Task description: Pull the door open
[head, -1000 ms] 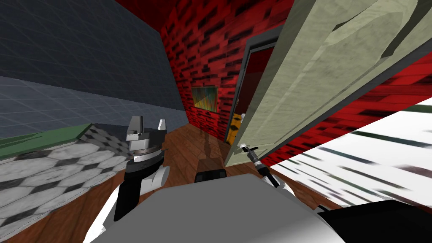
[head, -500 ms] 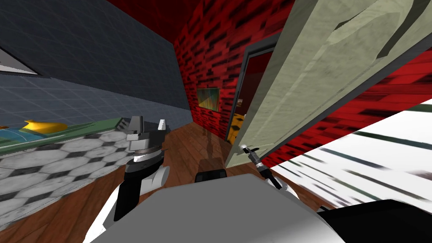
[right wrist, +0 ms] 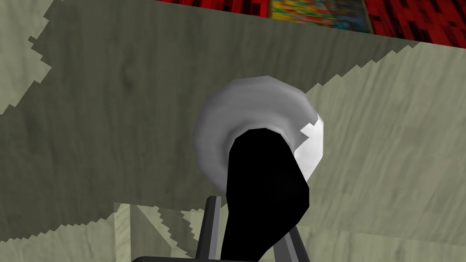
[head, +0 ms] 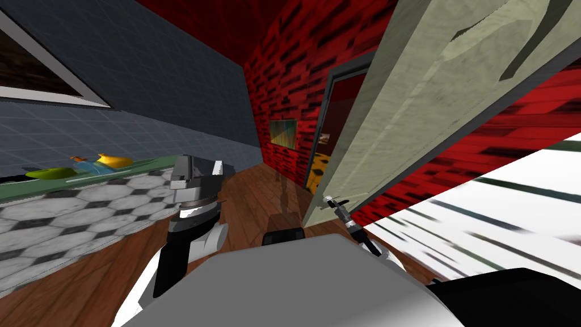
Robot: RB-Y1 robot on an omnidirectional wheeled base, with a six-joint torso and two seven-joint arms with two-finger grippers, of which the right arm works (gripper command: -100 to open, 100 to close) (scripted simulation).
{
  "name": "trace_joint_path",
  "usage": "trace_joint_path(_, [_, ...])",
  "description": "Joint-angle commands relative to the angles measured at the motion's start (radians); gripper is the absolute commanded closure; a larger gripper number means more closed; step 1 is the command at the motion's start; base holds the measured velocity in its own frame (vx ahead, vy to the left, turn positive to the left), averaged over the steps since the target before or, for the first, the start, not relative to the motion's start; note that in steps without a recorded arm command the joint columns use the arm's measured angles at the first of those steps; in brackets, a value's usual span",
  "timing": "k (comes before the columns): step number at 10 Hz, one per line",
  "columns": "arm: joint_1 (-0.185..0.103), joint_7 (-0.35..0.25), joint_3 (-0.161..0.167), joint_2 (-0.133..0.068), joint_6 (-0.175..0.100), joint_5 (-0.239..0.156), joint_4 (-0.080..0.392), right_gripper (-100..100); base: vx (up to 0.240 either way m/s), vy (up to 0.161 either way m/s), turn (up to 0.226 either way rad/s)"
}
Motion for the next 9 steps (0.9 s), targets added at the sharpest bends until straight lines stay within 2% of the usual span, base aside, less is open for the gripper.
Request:
trace_joint_path(1, [0.001,-0.002,0.003,-0.002,-0.013,0.0,0.005,100,-0.175,-0.061,0.149])
trace_joint_path(9, [0.012,-0.017,0.019,-0.021,-0.093,-0.007,0.06,100,-0.2,-0.079,0.163])
